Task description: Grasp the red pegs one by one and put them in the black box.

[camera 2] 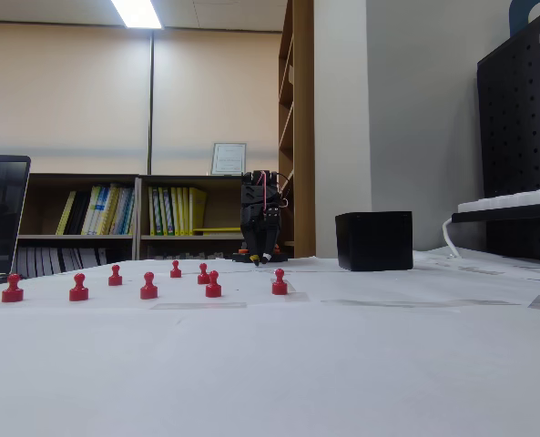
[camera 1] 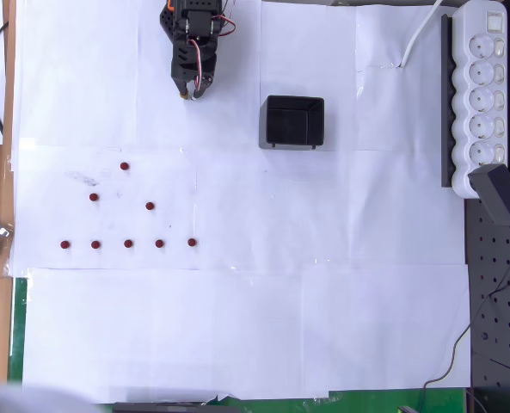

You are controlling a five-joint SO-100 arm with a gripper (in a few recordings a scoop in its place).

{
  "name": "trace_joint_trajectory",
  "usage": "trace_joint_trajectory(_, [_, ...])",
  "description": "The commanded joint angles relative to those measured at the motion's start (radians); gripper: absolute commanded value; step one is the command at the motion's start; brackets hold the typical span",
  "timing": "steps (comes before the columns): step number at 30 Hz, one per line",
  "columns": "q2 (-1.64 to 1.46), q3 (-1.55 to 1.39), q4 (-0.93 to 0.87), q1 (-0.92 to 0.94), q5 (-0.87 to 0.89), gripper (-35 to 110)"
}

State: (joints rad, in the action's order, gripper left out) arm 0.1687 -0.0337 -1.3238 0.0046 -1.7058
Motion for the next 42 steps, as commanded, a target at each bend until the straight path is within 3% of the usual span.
trace_joint_trajectory(1, [0.006, 0.008, -0.005, 0.003, -0.009, 0])
trace_joint_trajectory(16, [-0.064, 0.008, 0.06, -0.011, -0.009, 0])
trace_joint_trajectory(18, [-0.167, 0.0, 0.179, 0.029, -0.002, 0])
trace_joint_trajectory(23, [-0.563, 0.005, 0.769, 0.195, 0.221, 0])
trace_joint_trajectory(31, [-0.959, -0.005, 1.342, 0.391, 0.359, 0])
trace_joint_trajectory(37, [-1.12, -0.006, 1.591, 0.423, 0.479, 0])
trace_joint_trajectory(42, [-1.241, -0.006, 1.753, 0.403, 0.416, 0])
